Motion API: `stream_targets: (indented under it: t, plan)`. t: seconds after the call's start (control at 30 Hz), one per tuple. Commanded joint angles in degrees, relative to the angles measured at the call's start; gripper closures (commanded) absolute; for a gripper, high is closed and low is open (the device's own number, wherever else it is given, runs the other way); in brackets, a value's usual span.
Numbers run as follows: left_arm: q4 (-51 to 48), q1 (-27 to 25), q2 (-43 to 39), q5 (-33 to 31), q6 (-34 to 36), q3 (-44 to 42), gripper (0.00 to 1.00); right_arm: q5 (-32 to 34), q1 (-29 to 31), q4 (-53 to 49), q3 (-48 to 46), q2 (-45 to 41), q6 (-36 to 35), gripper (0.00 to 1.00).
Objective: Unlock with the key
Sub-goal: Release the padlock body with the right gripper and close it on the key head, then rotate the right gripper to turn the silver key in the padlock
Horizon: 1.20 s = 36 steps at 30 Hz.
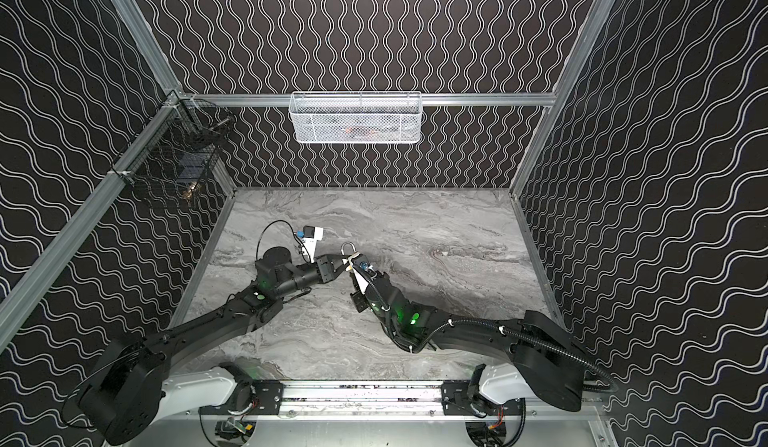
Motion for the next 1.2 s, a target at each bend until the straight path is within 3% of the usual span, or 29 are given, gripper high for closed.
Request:
stream_targets:
  t: [0.0,0.4,0.5,0.83,1.03,1.17]
  plan:
    - [3.81,0.02,-0.54,0.75,-0.12,-0.14,1.0,0.18,0.03,1.35,0.55,-0.32,-0.66,0.86]
    - [6.3,-0.4,0.55,-0.79,0.1,-1.2,1.0,-3.68,-0.08,5.43,-1.79,-2.83,0.04,0.9]
    - [8.68,-0.34,0.76,-0.58,0.76,-1.92,1.0,-6.06,-0.12,6.78,-2.44,-3.81,0.7,0.97]
    - [24.38,0.14,5.86,8.2,-1.82,-2.87,1.0,-14.43,-1.75,9.51,-4.63,-6.64,4.27,1.0]
    - [24.22,0.83,5.44,14.74,0.26,-1.16,1.0,-21.94,-4.87,13.29,-7.72,-10.0,7.03,1.0]
    - [22.64,1.28,4.63,16.23,1.17,-1.09,1.0,-23.48,-5.75,13.19,-8.0,-10.61,6.98,0.98]
